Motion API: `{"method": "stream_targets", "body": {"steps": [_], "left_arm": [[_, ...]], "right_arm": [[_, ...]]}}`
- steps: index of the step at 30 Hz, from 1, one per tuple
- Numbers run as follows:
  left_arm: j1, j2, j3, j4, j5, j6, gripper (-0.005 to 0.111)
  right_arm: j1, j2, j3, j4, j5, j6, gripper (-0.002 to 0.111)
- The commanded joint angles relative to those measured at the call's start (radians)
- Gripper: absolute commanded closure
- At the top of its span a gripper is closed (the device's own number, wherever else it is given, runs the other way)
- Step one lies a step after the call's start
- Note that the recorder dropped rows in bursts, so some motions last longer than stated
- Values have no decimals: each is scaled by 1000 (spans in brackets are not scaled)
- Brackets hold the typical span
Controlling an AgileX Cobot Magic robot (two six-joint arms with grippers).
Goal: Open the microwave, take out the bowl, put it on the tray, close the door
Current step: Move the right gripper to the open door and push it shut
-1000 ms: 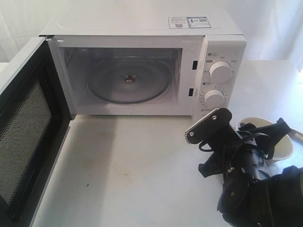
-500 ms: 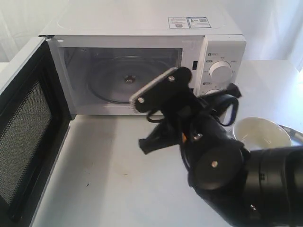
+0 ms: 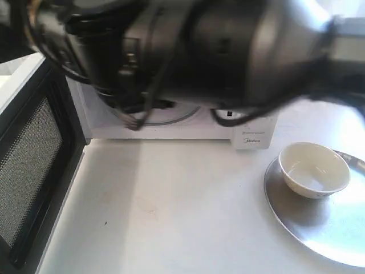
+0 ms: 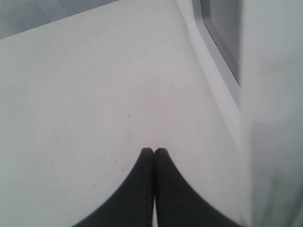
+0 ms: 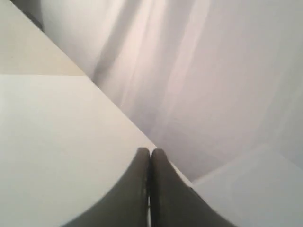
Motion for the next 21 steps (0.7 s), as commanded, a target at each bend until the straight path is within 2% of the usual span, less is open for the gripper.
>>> {"method": "stream_targets", "body": {"steps": [1, 6, 9, 13, 19, 21], "left_arm": [[-4, -2, -4, -5, 0, -5, 107], [-4, -2, -4, -5, 0, -5, 107], [-4, -2, -4, -5, 0, -5, 107], [-4, -2, -4, -5, 0, -5, 107], [-4, -2, -4, -5, 0, -5, 107], [-4, -2, -4, -5, 0, -5, 107]], "right_arm": [[7, 231, -193, -9, -65, -128, 108], [29, 419, -363, -9, -173, -450, 108], [47, 468, -384, -9, -211, -695, 108], [60, 469, -382, -9, -108, -767, 108], [60, 415, -374, -9, 175, -800, 108], [60, 396, -374, 106, 242, -899, 108]]}}
